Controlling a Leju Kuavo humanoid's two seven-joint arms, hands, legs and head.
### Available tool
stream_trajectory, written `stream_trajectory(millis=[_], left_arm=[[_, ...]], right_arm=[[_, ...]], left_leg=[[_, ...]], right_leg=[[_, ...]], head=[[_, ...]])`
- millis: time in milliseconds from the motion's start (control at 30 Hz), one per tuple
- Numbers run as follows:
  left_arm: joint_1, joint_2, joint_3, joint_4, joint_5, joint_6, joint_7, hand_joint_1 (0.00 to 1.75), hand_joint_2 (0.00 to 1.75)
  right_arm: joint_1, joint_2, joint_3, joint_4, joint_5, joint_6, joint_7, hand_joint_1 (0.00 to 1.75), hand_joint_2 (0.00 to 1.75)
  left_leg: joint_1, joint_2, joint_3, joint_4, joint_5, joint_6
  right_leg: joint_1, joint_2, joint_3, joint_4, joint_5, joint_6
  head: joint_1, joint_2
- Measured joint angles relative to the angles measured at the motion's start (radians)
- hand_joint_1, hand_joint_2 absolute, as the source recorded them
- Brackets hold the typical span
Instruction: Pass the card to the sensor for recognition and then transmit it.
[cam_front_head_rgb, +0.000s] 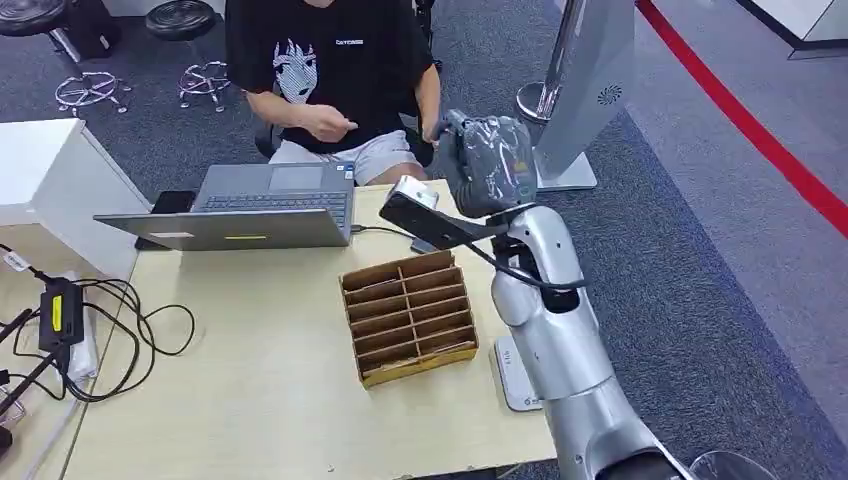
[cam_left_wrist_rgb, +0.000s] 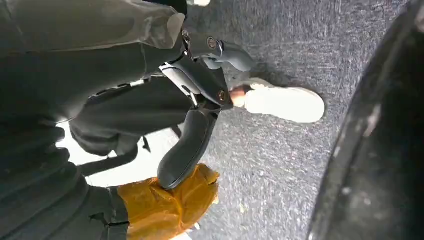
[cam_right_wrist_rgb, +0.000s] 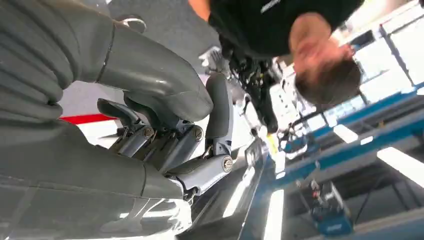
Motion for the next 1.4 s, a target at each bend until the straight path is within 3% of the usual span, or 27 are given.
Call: stream_trajectory(millis=[167, 500, 567, 1000, 1400], left_arm=[[-0.004, 0.002, -0.026, 0.0, 0.0, -0.004, -0.007, 0.0, 1.75], [-0.005, 0.005, -0.043, 0.0, 0.0, -0.004, -0.009, 0.0, 1.75], [-0.005, 0.005, -0.044, 0.0, 0.0, -0.004, -0.009, 0.0, 1.75], [-0.005, 0.005, -0.045, 0.0, 0.0, -0.003, -0.007, 0.0, 1.75], [-0.003, 0.006, -0.038, 0.0, 0.0, 0.0, -0.005, 0.0, 1.75]], right_arm=[[-0.068, 0.034, 0.032, 0.121, 0.018, -0.008, 0.01, 1.75, 1.75], [-0.079, 0.038, 0.042, 0.168, 0.002, -0.015, 0.009, 1.75, 1.75], [-0.079, 0.038, 0.042, 0.17, 0.001, -0.016, 0.008, 0.0, 1.75], [-0.043, 0.025, 0.039, 0.09, 0.016, -0.039, 0.015, 0.0, 1.75], [0.037, -0.078, -0.082, -0.099, -0.041, -0.088, 0.0, 0.0, 1.75]], left_leg=[[0.0, -0.001, 0.0, 0.0, 0.0, 0.0], [0.0, -0.001, -0.001, 0.0, 0.0, 0.0], [0.0, -0.001, -0.001, 0.0, 0.0, 0.0], [0.0, -0.001, 0.0, 0.0, 0.0, 0.0], [-0.001, -0.001, 0.0, 0.0, 0.0, 0.0]], right_leg=[[0.0, -0.001, 0.0, 0.0, 0.0, 0.0], [0.0, -0.001, 0.0, 0.0, 0.0, 0.0], [0.0, -0.001, 0.0, 0.0, 0.0, 0.0], [0.0, -0.001, -0.001, 0.0, 0.0, 0.0], [-0.001, -0.001, -0.001, -0.001, 0.0, 0.0]], head=[[0.0, 0.0], [0.0, 0.0], [0.0, 0.0], [0.0, 0.0], [0.0, 0.0]])
